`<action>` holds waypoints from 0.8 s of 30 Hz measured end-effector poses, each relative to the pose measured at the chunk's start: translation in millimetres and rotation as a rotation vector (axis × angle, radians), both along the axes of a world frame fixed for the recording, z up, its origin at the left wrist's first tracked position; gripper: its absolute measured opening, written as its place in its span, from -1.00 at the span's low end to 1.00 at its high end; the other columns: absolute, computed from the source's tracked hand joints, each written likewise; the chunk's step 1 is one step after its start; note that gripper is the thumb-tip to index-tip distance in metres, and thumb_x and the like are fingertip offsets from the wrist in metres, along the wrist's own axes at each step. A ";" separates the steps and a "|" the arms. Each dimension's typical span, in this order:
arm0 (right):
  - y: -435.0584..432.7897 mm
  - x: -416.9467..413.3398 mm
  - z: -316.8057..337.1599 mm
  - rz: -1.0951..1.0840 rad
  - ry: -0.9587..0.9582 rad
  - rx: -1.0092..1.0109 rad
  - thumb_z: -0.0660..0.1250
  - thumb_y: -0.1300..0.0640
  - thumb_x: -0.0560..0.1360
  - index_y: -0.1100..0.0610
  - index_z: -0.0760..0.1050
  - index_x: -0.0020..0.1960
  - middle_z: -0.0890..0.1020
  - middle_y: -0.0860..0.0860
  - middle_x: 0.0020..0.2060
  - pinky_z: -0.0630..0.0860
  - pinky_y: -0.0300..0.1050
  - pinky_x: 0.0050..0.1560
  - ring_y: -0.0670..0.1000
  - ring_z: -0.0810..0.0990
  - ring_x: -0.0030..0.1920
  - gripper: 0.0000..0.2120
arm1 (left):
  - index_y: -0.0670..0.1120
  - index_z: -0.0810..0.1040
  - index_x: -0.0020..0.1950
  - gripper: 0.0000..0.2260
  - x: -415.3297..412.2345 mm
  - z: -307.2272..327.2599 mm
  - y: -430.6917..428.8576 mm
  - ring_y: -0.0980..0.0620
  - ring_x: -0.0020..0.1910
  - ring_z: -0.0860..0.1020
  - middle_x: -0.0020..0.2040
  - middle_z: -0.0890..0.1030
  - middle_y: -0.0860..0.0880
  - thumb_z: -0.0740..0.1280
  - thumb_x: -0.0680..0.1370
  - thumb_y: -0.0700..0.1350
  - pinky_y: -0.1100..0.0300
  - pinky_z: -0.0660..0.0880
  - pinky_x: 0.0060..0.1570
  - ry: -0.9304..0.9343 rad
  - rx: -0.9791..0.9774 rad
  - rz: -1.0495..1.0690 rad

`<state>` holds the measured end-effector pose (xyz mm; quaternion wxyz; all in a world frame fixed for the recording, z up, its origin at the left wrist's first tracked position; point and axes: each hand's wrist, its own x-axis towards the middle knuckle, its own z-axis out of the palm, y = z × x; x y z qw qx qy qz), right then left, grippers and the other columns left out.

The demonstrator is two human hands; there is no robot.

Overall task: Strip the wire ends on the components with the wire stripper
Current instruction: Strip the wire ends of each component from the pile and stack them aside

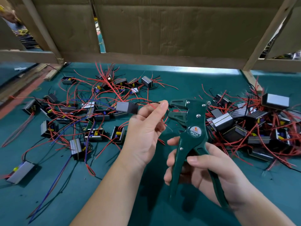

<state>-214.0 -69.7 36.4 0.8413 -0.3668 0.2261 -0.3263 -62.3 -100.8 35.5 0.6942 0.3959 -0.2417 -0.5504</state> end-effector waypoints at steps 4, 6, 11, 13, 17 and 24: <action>2.2 1.0 1.2 -0.031 -0.004 -0.045 0.46 0.24 0.28 0.28 0.55 0.12 0.58 0.32 -0.16 0.55 0.21 -0.15 0.31 0.60 -0.23 -0.59 | 0.04 0.62 -0.43 -0.84 0.2 0.4 0.1 0.21 -0.46 0.42 -0.36 0.56 0.17 0.53 0.33 -0.07 0.38 0.41 -0.36 -0.094 -0.086 0.022; 2.5 0.5 1.0 -0.070 0.033 -0.050 0.41 0.23 0.29 0.27 0.57 0.07 0.58 0.32 -0.19 0.55 0.19 -0.17 0.32 0.60 -0.26 -0.65 | 0.05 0.63 -0.41 -0.84 0.4 -0.2 -0.3 0.22 -0.41 0.48 -0.34 0.58 0.15 0.48 0.38 -0.09 0.37 0.43 -0.32 -0.153 -0.125 0.024; 1.8 -0.4 2.6 -0.117 0.127 -0.062 0.42 0.17 0.27 0.22 0.60 -0.05 0.58 0.29 -0.28 0.56 0.14 -0.29 0.29 0.58 -0.36 -0.74 | -0.02 0.64 -0.29 -0.90 0.4 2.0 1.0 0.18 -0.33 0.54 -0.34 0.59 0.11 0.45 0.43 -0.13 0.31 0.49 -0.28 -0.257 -0.225 0.029; 1.1 -1.8 3.1 -0.111 0.156 -0.080 0.43 0.16 0.27 0.20 0.60 -0.07 0.58 0.28 -0.29 0.55 0.11 -0.31 0.28 0.58 -0.37 -0.75 | -0.07 0.61 -0.24 -0.95 1.6 4.9 2.9 0.17 -0.34 0.54 -0.35 0.60 0.10 0.42 0.41 -0.13 0.31 0.51 -0.28 -0.303 -0.244 0.039; -1.3 -6.8 2.0 -0.103 0.225 -0.134 0.44 0.15 0.27 0.21 0.58 -0.04 0.58 0.29 -0.26 0.56 0.07 -0.29 0.30 0.60 -0.33 -0.72 | -0.11 0.59 -0.25 -0.92 7.9 6.7 4.0 0.12 -0.41 0.53 -0.39 0.60 0.07 0.39 0.44 -0.14 0.32 0.51 -0.28 -0.502 -0.228 0.060; -5.4 -13.3 1.2 -0.037 0.270 -0.131 0.45 0.14 0.29 0.23 0.56 -0.01 0.58 0.30 -0.25 0.55 0.09 -0.29 0.30 0.60 -0.32 -0.70 | -0.13 0.55 -0.36 -0.79 23.9 3.9 1.3 0.16 -0.47 0.50 -0.46 0.58 0.07 0.40 0.47 -0.30 0.37 0.46 -0.32 -0.661 -0.231 -0.004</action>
